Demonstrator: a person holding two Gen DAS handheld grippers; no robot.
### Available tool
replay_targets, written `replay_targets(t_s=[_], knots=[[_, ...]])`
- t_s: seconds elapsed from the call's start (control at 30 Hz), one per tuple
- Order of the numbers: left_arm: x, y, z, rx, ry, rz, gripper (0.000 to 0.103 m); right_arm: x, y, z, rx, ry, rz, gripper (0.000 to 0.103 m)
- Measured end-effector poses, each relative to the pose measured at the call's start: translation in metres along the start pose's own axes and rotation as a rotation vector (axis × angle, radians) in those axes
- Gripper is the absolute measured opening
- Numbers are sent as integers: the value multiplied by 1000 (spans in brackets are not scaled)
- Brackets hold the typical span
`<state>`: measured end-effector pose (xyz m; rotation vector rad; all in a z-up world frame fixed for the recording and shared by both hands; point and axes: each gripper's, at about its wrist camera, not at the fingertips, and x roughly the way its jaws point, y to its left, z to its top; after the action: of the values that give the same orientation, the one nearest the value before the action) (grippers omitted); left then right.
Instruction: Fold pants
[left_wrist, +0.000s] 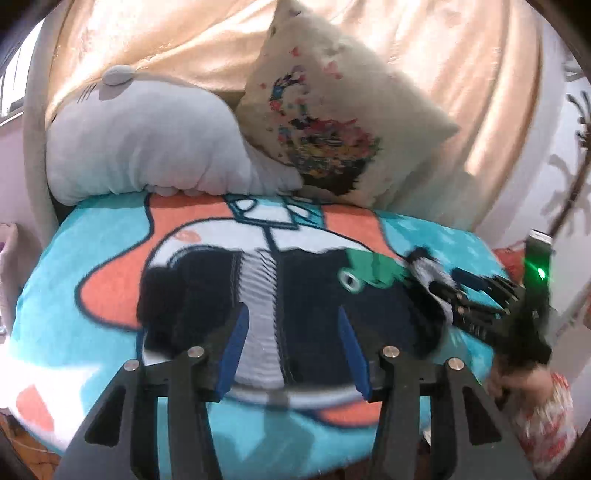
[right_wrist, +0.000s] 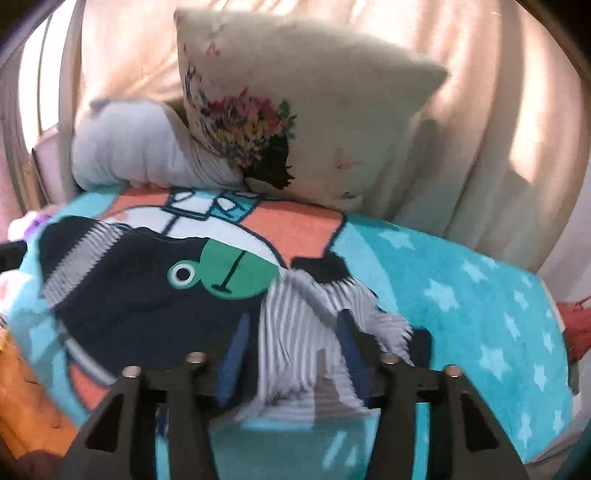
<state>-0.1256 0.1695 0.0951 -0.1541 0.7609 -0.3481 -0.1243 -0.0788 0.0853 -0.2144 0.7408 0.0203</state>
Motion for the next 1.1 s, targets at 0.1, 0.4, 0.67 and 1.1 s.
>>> replay_targets(t_s=[0.1,0.4,0.67,1.1], knots=[[35,10,10,-20,36,105,49,24,9,2,-70,43,-110,53],[62,34,-5,-63,74,150,49,11,-128,-59,338,102,-133,76],[60,48,-9,-130,49,82,49,-35,-210,-93,712,-89,97,78],[63,41,-11,-100,42,113,50,60,-145,-49,579,124,530,17]])
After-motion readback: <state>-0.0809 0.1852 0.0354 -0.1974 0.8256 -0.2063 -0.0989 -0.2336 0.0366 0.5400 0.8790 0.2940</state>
